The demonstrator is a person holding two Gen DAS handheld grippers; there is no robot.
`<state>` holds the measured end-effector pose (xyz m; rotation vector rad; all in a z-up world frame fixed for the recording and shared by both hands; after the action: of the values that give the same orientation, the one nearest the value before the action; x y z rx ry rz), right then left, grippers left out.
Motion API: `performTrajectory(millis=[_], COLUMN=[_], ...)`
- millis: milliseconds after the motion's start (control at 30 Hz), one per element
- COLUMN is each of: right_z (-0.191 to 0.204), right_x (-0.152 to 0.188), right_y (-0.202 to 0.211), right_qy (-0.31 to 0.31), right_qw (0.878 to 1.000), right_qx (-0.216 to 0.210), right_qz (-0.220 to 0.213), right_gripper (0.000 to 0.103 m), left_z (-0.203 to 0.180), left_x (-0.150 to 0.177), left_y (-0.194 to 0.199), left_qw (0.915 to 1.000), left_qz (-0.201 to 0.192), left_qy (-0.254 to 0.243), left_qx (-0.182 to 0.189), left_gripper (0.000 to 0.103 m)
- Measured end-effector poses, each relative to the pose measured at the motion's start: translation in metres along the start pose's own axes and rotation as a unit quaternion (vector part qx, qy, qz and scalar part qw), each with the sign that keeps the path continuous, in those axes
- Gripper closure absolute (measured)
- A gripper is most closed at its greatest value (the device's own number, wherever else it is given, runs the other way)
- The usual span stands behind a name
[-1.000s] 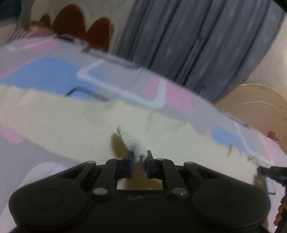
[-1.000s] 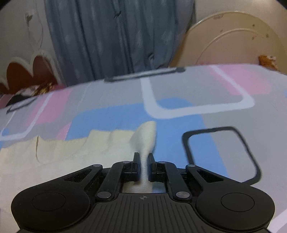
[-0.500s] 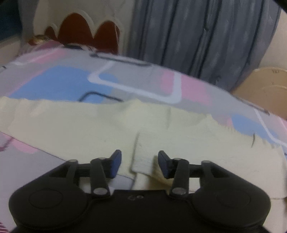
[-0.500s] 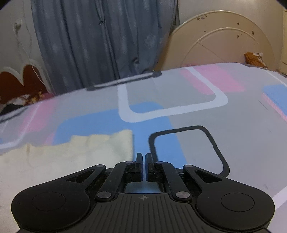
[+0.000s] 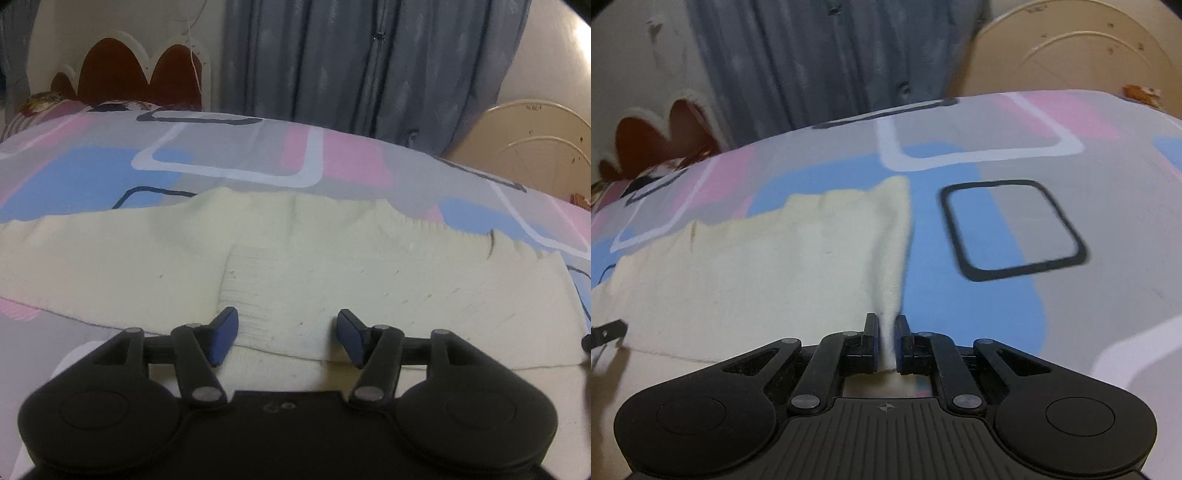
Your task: Fold small clothes
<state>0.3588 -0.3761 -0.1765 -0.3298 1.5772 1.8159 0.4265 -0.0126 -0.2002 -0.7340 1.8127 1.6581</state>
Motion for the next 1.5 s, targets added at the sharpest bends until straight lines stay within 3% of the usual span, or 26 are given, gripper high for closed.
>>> performTrajectory(millis=[100,167,233,300,433,567,667,800,1000,1133,1200,1400,1500], right_z=[0.001,0.013,0.018,0.025,0.047,0.078,0.11,0.153,0.208,0.24,0.252,0.277,0.285], right_x=[0.002,0.001,-0.002,0.0,0.005,0.006,0.011,0.021,0.029,0.03,0.029,0.03,0.03], right_y=[-0.001,0.005,0.02,0.031,0.022,0.033,0.035,0.034,0.011,-0.005,-0.014,-0.033,-0.044], right_qy=[0.005,0.043,0.04,0.049,0.075,0.08,0.101,0.125,0.151,0.161,0.164,0.174,0.175], right_qw=[1.0,0.998,0.998,0.997,0.997,0.996,0.993,0.988,0.983,0.981,0.98,0.979,0.98], right_qx=[0.009,0.035,0.033,0.029,0.011,-0.025,-0.048,-0.069,-0.102,-0.109,-0.11,-0.101,-0.092], right_qz=[0.002,-0.002,-0.028,-0.046,-0.017,-0.034,-0.039,-0.05,-0.031,-0.027,-0.026,-0.028,-0.026], right_gripper=[0.093,0.09,0.09,0.089,0.081,0.077,0.053,0.052,0.052,0.052,0.052,0.052,0.052], left_z=[-0.005,-0.004,0.001,0.009,0.032,0.08,0.118,0.175,0.247,0.286,0.303,0.33,0.337], left_x=[0.0,-0.001,-0.002,0.0,0.0,-0.001,-0.004,-0.006,-0.004,-0.003,-0.002,-0.011,-0.014], left_y=[0.002,0.01,0.018,0.025,0.033,0.048,0.055,0.061,0.06,0.051,0.047,0.031,0.024], left_qw=[0.9999,0.9999,1.0,0.9998,0.9985,0.9939,0.9889,0.9789,0.959,0.9453,0.9393,0.9343,0.9317], left_qz=[0.007,0.012,0.004,0.003,0.024,0.017,0.008,0.003,-0.007,-0.011,-0.015,-0.043,-0.053], left_qy=[-0.014,-0.011,0.001,0.014,0.043,0.102,0.139,0.195,0.271,0.317,0.334,0.347,0.352], left_qx=[-0.003,-0.002,-0.003,-0.01,-0.024,-0.036,-0.052,-0.063,-0.083,-0.078,-0.077,-0.071,-0.074], left_gripper=[0.039,0.03,0.023,0.022,0.022,0.021,0.018,0.019,0.026,0.039,0.041,0.049,0.067])
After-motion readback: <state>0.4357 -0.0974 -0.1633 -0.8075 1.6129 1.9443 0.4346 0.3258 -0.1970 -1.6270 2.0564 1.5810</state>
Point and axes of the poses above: each gripper's, at about its wrist camera, not at the fingertips, and y roughly against the way its jaws point, z to its left, x to its underside, the point moved 1 cm from there along -y, roughly the way its jaws point, and after that the axes turned 1 degree about x, right-handed, at the moved point
